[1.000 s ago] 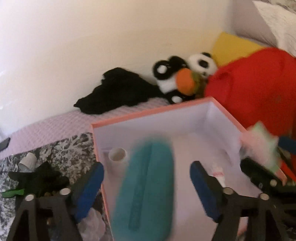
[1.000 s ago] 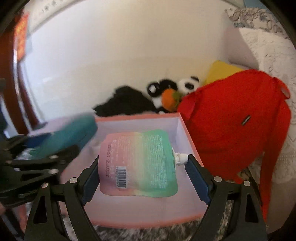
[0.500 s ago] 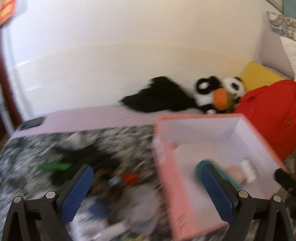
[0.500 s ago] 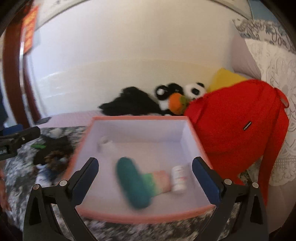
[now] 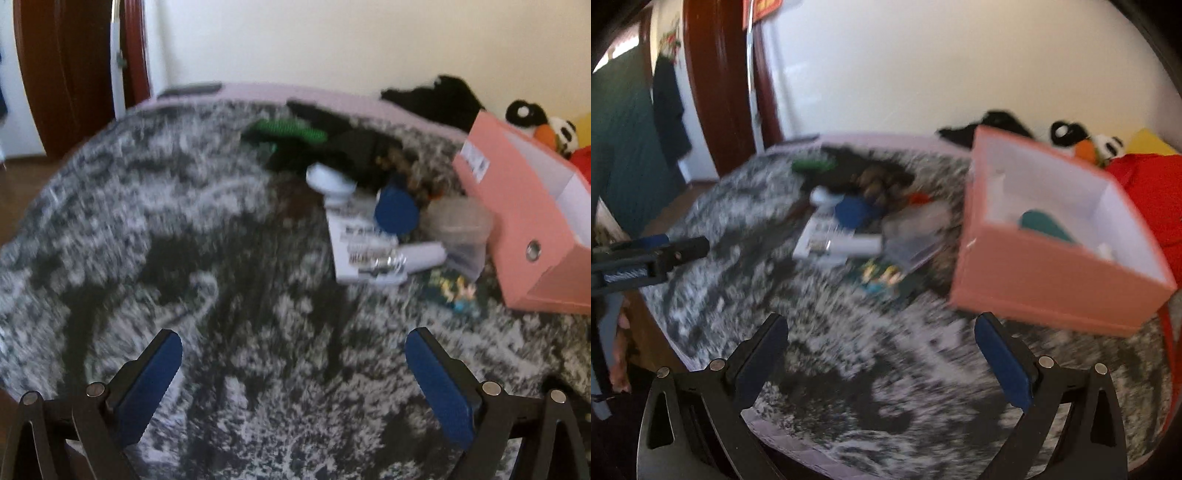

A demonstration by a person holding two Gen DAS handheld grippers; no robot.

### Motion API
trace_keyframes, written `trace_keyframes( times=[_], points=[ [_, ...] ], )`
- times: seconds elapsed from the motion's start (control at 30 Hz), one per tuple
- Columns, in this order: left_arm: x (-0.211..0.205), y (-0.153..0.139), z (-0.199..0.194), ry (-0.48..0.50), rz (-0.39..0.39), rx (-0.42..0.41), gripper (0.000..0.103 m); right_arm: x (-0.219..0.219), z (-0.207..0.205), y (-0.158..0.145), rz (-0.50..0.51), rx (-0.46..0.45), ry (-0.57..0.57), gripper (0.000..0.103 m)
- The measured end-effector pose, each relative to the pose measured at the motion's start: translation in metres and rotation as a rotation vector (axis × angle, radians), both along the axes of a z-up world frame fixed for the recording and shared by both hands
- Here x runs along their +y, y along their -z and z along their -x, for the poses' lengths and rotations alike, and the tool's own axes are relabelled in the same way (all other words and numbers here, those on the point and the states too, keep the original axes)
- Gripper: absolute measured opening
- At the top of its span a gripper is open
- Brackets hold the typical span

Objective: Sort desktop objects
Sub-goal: 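Move both tools back toward the LED bulb and green card, then grasp the white LED corn bulb with the left tool while the right tool grasps the dark green card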

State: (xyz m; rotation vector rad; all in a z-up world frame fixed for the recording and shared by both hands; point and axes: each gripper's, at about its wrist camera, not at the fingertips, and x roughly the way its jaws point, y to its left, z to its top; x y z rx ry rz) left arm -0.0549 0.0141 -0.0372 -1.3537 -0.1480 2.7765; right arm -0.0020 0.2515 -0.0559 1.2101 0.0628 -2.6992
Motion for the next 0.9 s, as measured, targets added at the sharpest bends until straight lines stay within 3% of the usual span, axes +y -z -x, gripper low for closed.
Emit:
trace_keyframes(
  times=[0.23,0.47,0.57,0.6,0.77,0.8,0.83,0.87,0.9],
  points=[
    [0.032,0.049,0.042,0.112,-0.010,-0.074,0.100,-0.012,0.040,0.061,-0.006,-0.076,0.034,0.103],
    [0.082,0.056,0.097,0.319,0.021,-0.042,0.096,0.003,0.079,0.096,-0.016,-0.077,0.090,0.102],
    [0.100,0.067,0.117,0.396,0.049,-0.070,0.080,0.012,0.094,0.109,0.010,-0.096,0.112,0.103],
    [0.106,0.073,0.123,0.418,0.060,-0.086,0.070,0.016,0.099,0.111,0.034,-0.093,0.111,0.103],
    [0.125,0.078,0.128,0.481,0.085,-0.040,0.068,0.011,0.112,0.112,0.028,-0.053,0.090,0.103],
    [0.128,0.078,0.128,0.492,0.083,-0.034,0.062,0.009,0.113,0.113,0.025,-0.053,0.079,0.103],
    [0.131,0.078,0.128,0.504,0.082,-0.028,0.049,0.007,0.113,0.113,0.021,-0.052,0.069,0.100],
    [0.134,0.079,0.125,0.515,0.089,-0.024,0.045,0.005,0.113,0.112,0.019,-0.045,0.053,0.083],
    [0.136,0.081,0.123,0.527,0.098,-0.021,0.038,0.003,0.112,0.109,0.010,-0.036,0.037,0.073]
  ],
)
